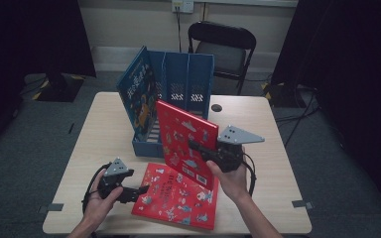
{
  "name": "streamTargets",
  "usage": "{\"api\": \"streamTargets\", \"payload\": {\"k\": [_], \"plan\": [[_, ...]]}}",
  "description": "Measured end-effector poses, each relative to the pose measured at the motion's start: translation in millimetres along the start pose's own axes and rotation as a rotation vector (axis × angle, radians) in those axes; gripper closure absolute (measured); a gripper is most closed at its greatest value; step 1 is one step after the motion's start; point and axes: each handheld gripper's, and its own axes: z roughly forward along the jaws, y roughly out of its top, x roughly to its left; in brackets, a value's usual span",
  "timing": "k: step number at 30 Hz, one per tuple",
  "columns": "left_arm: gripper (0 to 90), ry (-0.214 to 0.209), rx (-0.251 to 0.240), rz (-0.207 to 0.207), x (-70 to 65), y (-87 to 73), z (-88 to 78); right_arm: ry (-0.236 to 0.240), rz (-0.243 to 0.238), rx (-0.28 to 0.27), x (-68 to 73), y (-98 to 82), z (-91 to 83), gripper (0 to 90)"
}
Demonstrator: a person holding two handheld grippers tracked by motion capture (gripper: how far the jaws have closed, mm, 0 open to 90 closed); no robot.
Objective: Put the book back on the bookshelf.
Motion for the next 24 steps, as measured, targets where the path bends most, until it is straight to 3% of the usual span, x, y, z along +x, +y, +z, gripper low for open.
{"api": "streamTargets", "payload": {"k": [8, 15, 24], "plan": [[16.0, 0.002, -0.006, -0.017, 1.8, -1.2, 0.1, -0.039, 0.010, -0.036, -6.7, 16.2, 5.0, 80.8], [16.0, 0.002, -0.001, -0.008, 1.3, -1.2, 0.6, -0.092, 0.003, -0.026, -15.2, 24.5, 22.0, 80.8], [16.0, -0.003, -0.024, -0.007, 1.3, -1.7, -1.5, -0.077, 0.033, -0.034, -19.2, 33.8, 36.7, 80.8]]}}
